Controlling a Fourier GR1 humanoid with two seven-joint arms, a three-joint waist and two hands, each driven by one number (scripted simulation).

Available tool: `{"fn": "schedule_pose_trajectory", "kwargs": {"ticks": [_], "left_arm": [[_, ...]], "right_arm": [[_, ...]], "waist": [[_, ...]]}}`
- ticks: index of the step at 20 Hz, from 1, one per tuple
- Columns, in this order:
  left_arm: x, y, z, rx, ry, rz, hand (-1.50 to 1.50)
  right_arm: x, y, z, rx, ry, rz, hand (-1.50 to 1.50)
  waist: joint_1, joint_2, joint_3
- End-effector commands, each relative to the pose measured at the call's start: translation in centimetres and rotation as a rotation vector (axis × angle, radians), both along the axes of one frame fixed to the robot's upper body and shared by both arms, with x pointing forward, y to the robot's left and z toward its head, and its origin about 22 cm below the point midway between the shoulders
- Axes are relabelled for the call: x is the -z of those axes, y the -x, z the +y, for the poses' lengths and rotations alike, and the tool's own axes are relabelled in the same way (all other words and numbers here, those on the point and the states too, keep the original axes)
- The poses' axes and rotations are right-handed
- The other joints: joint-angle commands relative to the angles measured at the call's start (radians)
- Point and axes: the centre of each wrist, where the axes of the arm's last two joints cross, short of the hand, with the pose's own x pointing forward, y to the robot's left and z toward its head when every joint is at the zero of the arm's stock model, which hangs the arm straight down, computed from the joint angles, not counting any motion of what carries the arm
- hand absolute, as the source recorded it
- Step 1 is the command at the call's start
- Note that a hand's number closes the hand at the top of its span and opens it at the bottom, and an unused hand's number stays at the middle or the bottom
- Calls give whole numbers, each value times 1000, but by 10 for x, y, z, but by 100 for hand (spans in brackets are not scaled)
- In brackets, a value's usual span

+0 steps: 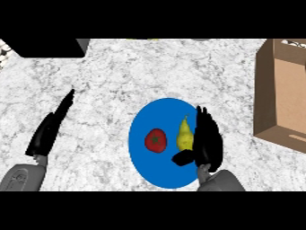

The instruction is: Pick the pear from the plate and place it in the cardboard box

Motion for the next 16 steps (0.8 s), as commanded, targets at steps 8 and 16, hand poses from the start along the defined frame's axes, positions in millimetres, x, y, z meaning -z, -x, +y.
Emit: {"fn": "schedule_pose_trajectory", "kwargs": {"ticks": [8, 16], "left_arm": [[-5, -2, -3, -13, -3, 5, 0], [-11, -21, -4, -15, -2, -3, 0]], "right_arm": [[29, -10, -6, -12, -32, 15, -150], [33, -15, 10, -55, 191, -118, 150]], "waist": [[0, 0, 0], [-6, 1, 0]]}}
